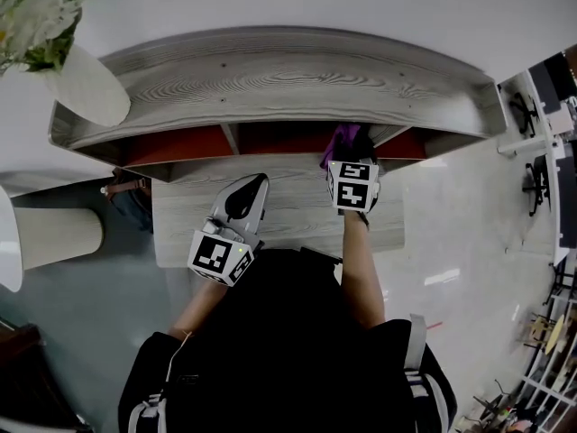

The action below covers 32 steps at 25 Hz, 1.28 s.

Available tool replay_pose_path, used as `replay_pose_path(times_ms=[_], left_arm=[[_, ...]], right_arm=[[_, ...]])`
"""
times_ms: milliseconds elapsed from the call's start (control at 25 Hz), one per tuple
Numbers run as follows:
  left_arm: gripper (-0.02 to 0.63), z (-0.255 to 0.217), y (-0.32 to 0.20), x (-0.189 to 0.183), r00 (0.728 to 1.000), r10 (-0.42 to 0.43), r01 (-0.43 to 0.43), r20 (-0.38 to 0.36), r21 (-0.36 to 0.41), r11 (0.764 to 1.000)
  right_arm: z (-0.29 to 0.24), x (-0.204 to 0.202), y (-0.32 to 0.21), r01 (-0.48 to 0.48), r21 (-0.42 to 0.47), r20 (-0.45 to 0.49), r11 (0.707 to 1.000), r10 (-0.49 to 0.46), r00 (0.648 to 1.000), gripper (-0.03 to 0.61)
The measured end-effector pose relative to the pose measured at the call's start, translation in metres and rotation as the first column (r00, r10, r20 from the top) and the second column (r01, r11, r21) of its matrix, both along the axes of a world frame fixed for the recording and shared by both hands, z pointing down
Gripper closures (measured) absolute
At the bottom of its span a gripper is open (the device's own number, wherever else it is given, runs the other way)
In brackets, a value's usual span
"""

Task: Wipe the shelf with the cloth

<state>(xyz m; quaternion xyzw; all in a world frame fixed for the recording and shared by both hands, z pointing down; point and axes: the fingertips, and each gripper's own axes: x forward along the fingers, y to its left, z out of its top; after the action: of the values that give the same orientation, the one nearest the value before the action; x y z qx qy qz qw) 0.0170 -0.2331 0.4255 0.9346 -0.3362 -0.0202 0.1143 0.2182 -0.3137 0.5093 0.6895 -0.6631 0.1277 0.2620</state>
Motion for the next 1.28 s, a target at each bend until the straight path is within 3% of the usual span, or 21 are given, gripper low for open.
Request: replay_pose_path(times_ms=[360, 920, 1080, 1280], left_arm=[[0.612, 0.003, -0.006, -0.004, 1.000, 0.004, -0.004, -0.001, -0.004, 1.000], [0.612, 0.006, -0.010, -0.021, 0.999, -0.054, 0.053, -0.005, -0.019, 0.998], [0.612, 0.004, -0.007, -0.027, 0.998, -0.070, 0.070, -0.005, -0.015, 0.997], [0.612, 0.002, -0.003, -0.040, 0.993, -0.117, 0.117, -0.004, -0.010, 0.993]], right_arm=[[0.009, -0.010, -0.019, 0.029, -0.090, -0.110, 0.996, -0.039, 0.993, 0.523], [0.011, -0.035, -0.048, 0.147, -0.155, -0.146, 0.977, -0.170, 0.975, 0.525], [0.012, -0.058, -0.062, 0.218, -0.155, -0.156, 0.963, -0.242, 0.958, 0.525], [0.012, -0.102, -0.081, 0.341, -0.158, -0.171, 0.927, -0.366, 0.915, 0.528]])
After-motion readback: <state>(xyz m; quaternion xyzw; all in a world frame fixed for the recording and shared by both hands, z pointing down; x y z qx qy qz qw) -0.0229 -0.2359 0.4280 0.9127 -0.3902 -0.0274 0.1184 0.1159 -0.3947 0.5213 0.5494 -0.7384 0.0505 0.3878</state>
